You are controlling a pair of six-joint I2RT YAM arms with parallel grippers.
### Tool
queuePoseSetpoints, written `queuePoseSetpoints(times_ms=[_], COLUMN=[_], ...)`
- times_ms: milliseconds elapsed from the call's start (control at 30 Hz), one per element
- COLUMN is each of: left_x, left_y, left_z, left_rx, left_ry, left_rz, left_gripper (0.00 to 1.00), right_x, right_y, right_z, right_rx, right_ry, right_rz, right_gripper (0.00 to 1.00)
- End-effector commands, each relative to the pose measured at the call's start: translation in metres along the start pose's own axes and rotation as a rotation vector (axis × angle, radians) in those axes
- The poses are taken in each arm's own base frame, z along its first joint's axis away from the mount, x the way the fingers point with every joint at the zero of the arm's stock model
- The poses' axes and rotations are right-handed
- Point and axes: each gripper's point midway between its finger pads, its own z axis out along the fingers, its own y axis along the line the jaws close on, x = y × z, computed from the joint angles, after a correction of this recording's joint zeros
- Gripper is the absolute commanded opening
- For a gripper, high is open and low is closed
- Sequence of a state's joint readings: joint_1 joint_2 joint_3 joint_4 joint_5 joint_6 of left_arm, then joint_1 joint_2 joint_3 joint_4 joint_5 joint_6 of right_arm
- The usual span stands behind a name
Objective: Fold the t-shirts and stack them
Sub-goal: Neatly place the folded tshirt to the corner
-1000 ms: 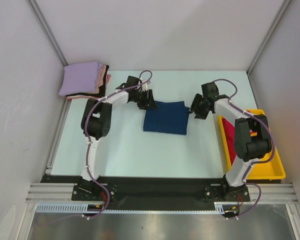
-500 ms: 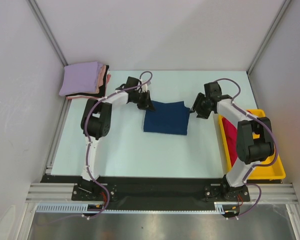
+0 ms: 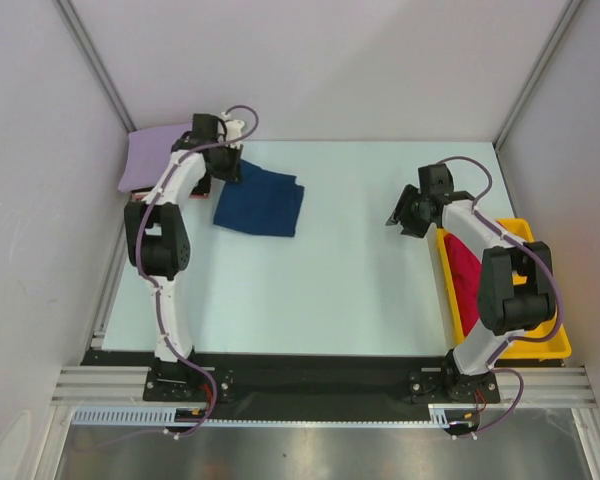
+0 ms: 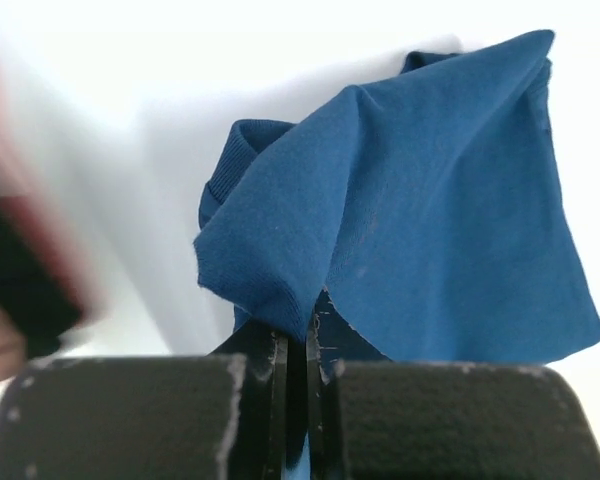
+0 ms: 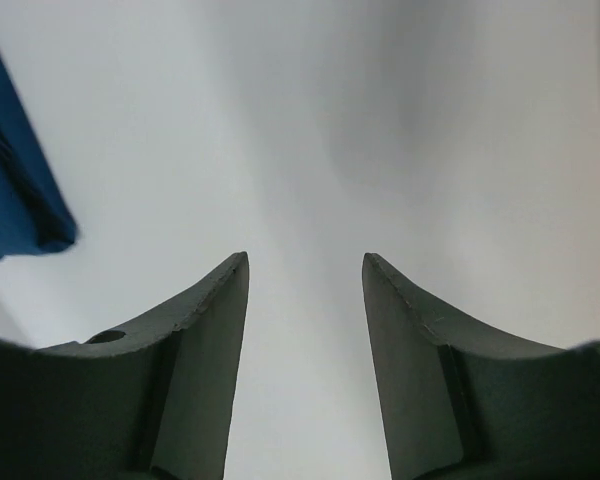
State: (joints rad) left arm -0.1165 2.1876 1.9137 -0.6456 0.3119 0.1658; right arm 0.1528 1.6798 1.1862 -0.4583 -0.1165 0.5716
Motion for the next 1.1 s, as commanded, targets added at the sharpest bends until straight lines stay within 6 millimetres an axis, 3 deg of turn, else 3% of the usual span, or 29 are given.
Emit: queuePoseSetpoints(times_ms=[0,67,100,267,500,700,1067], left_x=[-0.045,-0.065,-0.066,-0.100,-0.119,-0.148,-0.158], left_y=[0.045,0.060,0.074,0.104,0.137,0.144,0.166], left_z=[-0.051,-0.064,-0.064,-0.094,-0.115,-0.147,-0.196], left_rx=[-0.193,-0.276,-0.340,-0.525,-0.730,-0.844,-0.902], left_ry=[-0.077,-0.104,-0.082,-0.118,-0.111,-0.185,-0.239], left_rz=[0.150,0.196,0.229,0.313,0.437,0.492,0.502], left_gripper=[0.00,0.00,0.00,0.00,0.00,0.00,0.00], right_x=[-0.009,-0.011,-0.011,-0.011,-0.012,-0.012,-0.014], right_y=[0.004,0.003,0.001,-0.001,-0.006,-0.008,-0.010], right_z=[-0.017,-0.019,-0.019,-0.022,-0.022,-0.023,-0.027], right_rx=[-0.013,-0.009,-0.005,0.004,0.019,0.029,0.034], right_ry=[-0.044,-0.050,-0.049,-0.051,-0.051,-0.052,-0.057], right_rz=[-0.023,-0.023,-0.022,-0.026,-0.028,-0.031,-0.039], right_gripper=[0.54,0.54,0.54,0.54,0.54,0.54,0.54])
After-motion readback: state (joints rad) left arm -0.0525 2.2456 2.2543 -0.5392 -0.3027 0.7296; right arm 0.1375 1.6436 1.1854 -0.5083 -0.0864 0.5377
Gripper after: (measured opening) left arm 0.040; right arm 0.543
